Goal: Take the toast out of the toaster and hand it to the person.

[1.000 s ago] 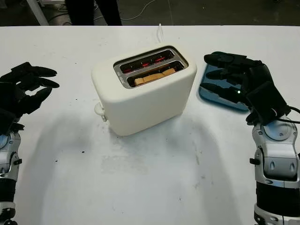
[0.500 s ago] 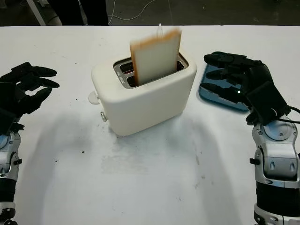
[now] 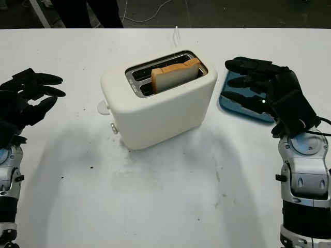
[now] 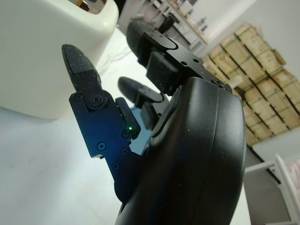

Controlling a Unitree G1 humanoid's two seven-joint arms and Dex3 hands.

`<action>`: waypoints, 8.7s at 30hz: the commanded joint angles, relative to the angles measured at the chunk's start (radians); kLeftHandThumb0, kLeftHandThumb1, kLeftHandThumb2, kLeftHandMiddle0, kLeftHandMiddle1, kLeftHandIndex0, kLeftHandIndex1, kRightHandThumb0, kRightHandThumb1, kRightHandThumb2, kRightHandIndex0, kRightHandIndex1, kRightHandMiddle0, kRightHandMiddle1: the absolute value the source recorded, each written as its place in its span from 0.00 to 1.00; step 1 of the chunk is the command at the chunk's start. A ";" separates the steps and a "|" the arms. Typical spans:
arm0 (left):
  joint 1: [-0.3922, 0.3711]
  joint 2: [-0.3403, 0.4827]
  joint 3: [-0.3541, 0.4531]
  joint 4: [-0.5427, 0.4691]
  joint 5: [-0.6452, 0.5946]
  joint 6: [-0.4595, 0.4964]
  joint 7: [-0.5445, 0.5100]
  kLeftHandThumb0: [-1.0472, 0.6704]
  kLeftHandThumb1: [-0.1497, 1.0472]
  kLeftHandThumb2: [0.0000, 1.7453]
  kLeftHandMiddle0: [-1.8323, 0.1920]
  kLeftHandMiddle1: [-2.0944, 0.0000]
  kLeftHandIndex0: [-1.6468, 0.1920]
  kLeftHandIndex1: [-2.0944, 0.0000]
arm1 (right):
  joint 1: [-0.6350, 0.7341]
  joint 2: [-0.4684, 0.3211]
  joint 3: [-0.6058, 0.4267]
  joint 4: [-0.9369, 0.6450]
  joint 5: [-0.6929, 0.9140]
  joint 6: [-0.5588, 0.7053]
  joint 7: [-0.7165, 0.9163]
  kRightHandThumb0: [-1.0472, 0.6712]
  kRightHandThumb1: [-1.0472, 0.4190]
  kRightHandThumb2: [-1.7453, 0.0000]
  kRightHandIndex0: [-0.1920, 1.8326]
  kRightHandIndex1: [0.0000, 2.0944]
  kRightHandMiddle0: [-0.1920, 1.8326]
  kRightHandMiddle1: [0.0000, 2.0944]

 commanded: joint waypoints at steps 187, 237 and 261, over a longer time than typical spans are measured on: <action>0.025 -0.003 0.006 -0.005 0.011 -0.006 0.027 0.00 0.89 0.09 0.55 0.52 0.50 0.62 | -0.987 -0.128 0.275 1.074 -0.361 -0.684 0.038 0.34 0.09 0.91 0.63 0.83 0.53 0.83; 0.030 -0.008 0.007 -0.004 0.009 -0.002 0.020 0.00 0.89 0.08 0.54 0.53 0.49 0.63 | -0.896 -0.021 0.212 1.425 -0.309 -0.478 -0.266 0.34 0.09 0.94 0.59 0.83 0.47 0.83; 0.026 -0.006 0.008 0.014 0.005 -0.018 0.013 0.00 0.89 0.08 0.54 0.54 0.49 0.64 | -0.909 -0.011 0.207 1.426 -0.289 -0.450 -0.300 0.36 0.09 0.92 0.58 0.83 0.46 0.83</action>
